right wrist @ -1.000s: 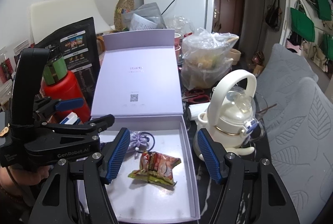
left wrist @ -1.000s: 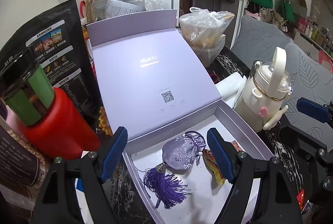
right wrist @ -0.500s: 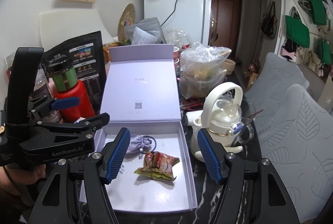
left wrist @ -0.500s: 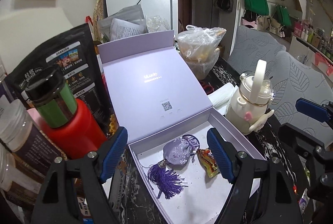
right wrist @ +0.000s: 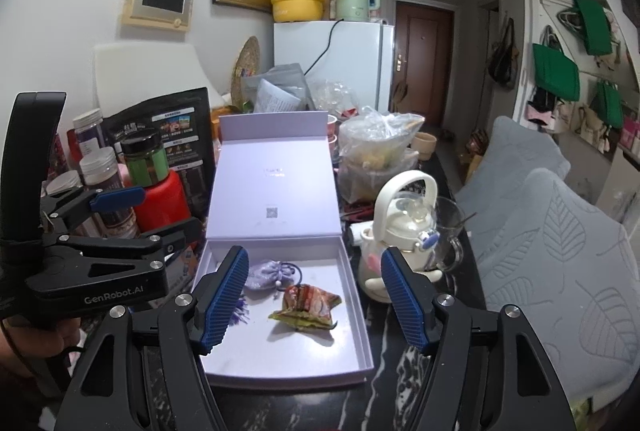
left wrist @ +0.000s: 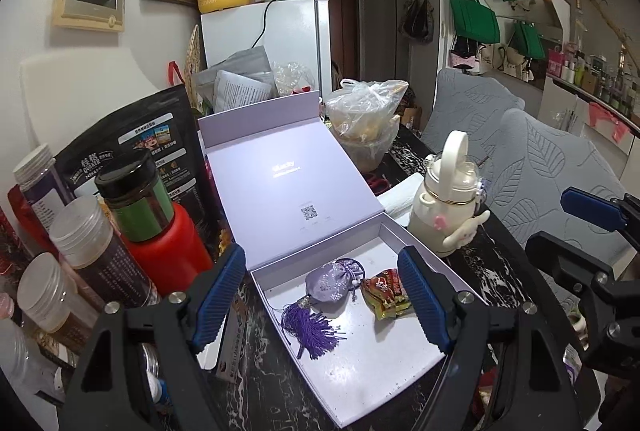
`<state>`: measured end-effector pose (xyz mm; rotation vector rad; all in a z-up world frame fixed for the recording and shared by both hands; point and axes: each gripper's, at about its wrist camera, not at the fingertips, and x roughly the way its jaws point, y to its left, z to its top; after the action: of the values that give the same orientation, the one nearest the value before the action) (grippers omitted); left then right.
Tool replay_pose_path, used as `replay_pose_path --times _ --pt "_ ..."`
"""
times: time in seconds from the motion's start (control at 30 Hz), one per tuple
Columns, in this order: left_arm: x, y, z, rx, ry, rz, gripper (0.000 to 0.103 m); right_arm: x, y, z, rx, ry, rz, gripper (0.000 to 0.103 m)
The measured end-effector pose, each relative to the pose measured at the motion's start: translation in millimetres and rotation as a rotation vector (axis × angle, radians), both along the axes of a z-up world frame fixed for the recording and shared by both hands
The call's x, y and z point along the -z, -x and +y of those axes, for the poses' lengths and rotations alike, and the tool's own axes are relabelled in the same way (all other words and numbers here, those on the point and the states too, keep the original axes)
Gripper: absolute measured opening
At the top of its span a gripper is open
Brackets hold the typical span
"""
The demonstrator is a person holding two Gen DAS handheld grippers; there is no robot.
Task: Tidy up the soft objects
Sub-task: 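Withdraw both tools from the box back toward the remaining items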
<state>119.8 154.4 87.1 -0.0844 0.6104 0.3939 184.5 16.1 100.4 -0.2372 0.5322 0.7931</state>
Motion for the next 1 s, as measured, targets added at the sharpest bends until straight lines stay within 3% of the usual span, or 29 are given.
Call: replay_pose_path --times 0.4,1.0 --pt "-10.2 44.7 -32.2 0.04 -0.021 -0.037 0.079 -8.5 45.2 -34.5 0.032 -0.029 -0.029 0.072" --pt "-1.5 100.0 -86.6 0.144 -0.027 -0.046 0.079 -4.2 114.1 -88.4 0.099 -0.052 -0.047 0.077"
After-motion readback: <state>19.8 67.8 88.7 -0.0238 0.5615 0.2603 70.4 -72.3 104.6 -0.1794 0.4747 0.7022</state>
